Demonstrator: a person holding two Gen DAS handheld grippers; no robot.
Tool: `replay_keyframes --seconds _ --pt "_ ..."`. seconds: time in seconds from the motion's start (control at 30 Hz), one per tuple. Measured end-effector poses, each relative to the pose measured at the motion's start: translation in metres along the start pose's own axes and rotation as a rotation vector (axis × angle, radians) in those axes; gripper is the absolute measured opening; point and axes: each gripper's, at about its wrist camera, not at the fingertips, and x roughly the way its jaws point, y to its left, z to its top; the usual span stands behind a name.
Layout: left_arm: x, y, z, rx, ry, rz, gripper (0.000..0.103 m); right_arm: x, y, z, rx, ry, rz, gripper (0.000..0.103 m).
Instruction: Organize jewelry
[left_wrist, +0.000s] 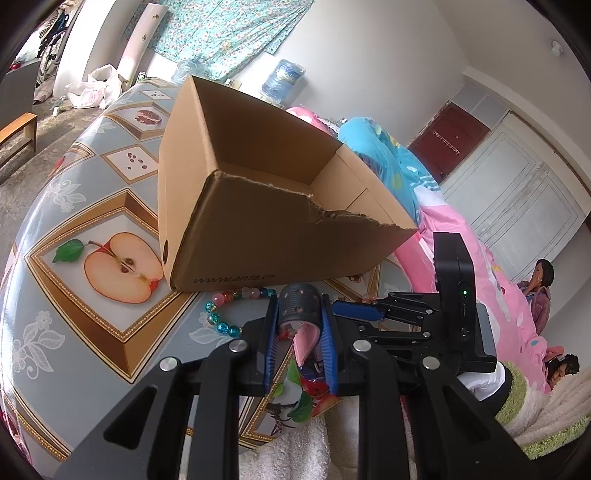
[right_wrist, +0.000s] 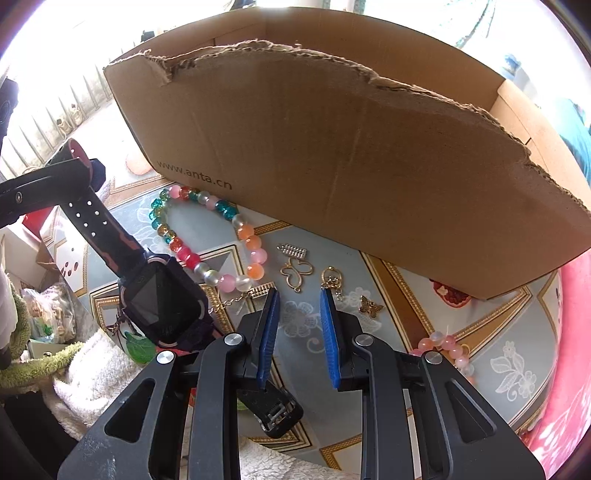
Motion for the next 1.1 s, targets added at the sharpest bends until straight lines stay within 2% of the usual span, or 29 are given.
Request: replay_keyframes --seconds 0.1,0.13,0.33,0.63,0.77,0.93,1.1 --pt "0.0 0.0 0.0 -0.001 0.0 0.0 0.02 -0.001 -0.002 0.001 0.018 0.001 0.009 0.017" --pt "0.0 0.0 0.0 -0.001 0.0 -0.001 0.02 0.001 0.014 0.003 0.027 -0.007 0.024 0.017" --pt "0.0 -0.001 -0.001 -0.001 0.002 0.001 0.02 0.008 0.015 0.007 0.032 -0.046 0.066 0.017" --pt "-0.001 0.001 -0.002 -0.005 0.001 0.006 0.02 0.018 0.028 0.007 0.009 -0.02 0.021 0.017" --pt "-0.001 0.001 -0.002 -0.006 0.0 0.006 0.02 0.017 0.026 0.008 0.005 -0.02 -0.003 0.017" --pt "-0.001 0.001 -0.002 -0.005 0.001 0.008 0.02 0.037 0.019 -0.004 0.013 -0.02 -0.017 0.017" --pt "-0.001 0.003 -0.002 -0.006 0.0 0.01 0.02 0.035 0.011 -0.005 0.026 -0.02 -0.058 0.017"
